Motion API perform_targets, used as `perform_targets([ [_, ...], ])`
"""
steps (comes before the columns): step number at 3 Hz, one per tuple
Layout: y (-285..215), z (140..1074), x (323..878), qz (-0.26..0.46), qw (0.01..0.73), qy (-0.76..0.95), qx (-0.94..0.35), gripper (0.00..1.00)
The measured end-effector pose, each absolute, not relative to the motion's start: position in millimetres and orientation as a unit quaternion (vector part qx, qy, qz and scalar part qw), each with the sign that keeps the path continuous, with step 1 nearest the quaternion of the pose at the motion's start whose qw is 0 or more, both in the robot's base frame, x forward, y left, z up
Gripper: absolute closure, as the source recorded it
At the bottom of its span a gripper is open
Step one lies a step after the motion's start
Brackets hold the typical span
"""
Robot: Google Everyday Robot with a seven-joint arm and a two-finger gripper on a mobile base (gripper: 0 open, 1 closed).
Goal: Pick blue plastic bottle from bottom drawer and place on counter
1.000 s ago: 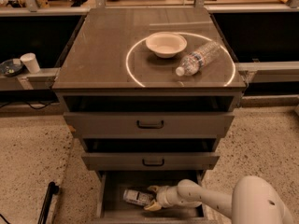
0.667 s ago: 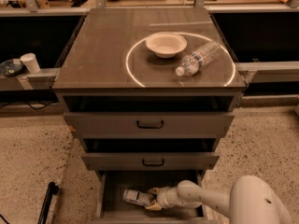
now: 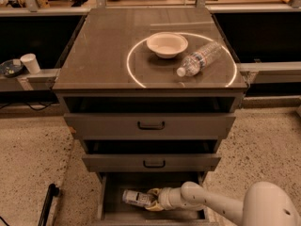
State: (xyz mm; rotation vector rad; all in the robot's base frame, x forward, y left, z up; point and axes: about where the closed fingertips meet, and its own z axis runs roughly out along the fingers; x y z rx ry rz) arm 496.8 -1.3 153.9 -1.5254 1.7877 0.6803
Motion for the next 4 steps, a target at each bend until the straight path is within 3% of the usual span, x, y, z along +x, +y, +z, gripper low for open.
perform_targets([
  [1,1.0,256.5,484.1,0.240,0.424,0.604,-0.631,1.00],
  [2,7.0,367.1,437.9,0.229,0.485,0.483,-0.692,1.00],
  [4,37.1,545.1,363.8,0.171,0.487,0.418,-0.747,1.00],
])
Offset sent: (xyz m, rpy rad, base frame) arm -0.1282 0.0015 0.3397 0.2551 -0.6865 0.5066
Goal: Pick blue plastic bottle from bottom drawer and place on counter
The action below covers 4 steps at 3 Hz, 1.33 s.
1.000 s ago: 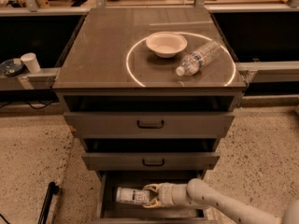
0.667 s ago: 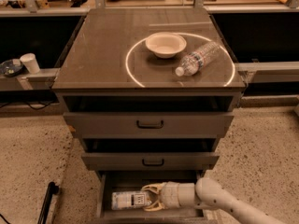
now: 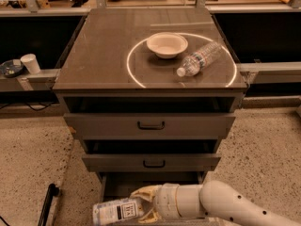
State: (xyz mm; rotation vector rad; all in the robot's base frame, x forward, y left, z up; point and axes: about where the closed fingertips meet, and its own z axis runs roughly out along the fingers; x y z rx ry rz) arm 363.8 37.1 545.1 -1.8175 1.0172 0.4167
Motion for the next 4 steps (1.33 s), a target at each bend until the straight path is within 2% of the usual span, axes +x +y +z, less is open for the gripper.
perform_targets([
  [1,27.8,608.6,368.7,0.172,0.452,0.465,-0.741,1.00],
  [2,-0.6,671.6,408.1,0.163,0.397,0.524,-0.736,1.00],
  [3,-28.1,708.2,435.1,0.145,0.354,0.566,-0.730,1.00],
  [4,-28.1,708.3,435.2,0.145,0.354,0.566,-0.730,1.00],
])
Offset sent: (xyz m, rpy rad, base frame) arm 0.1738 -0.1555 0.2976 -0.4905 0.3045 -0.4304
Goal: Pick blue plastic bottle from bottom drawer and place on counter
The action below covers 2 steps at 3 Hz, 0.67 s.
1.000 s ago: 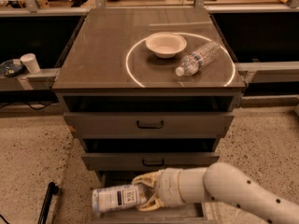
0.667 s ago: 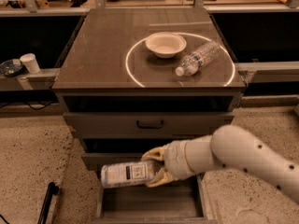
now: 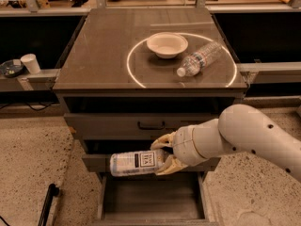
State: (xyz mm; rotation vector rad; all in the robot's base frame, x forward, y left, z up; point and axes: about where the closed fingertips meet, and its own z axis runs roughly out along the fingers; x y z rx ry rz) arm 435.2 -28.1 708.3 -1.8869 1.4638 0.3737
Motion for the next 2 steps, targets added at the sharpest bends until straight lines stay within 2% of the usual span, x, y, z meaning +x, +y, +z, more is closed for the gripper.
perform_targets([
  [1,-36.3,717.6,440.1,0.120,0.346,0.587,-0.722,1.00],
  [2,-56.9,765.7,454.4,0.076,0.354,0.604,-0.710,1.00],
])
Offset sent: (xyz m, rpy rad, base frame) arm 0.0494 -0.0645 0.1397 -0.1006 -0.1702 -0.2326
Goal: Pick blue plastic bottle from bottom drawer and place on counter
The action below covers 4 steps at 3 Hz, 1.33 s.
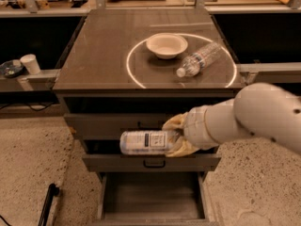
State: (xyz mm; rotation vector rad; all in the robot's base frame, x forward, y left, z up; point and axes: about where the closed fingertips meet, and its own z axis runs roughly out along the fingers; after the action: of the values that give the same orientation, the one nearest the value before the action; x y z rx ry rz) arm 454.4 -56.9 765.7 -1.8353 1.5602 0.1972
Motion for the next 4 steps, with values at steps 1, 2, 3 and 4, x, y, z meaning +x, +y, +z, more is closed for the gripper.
perform_targets([
  [1,-85.5,816.2,486.2,0.042,0.359,0.622,-0.695,1.00],
  [2,-98.7,851.9,528.8,0.045,0.358,0.623,-0.694,1.00],
  [3,-85.7,897.3,572.0,0.051,0.378,0.597,-0.705,1.00],
  [4,-81.3,942.2,601.6,0.024,0.406,0.590,-0.698,1.00],
])
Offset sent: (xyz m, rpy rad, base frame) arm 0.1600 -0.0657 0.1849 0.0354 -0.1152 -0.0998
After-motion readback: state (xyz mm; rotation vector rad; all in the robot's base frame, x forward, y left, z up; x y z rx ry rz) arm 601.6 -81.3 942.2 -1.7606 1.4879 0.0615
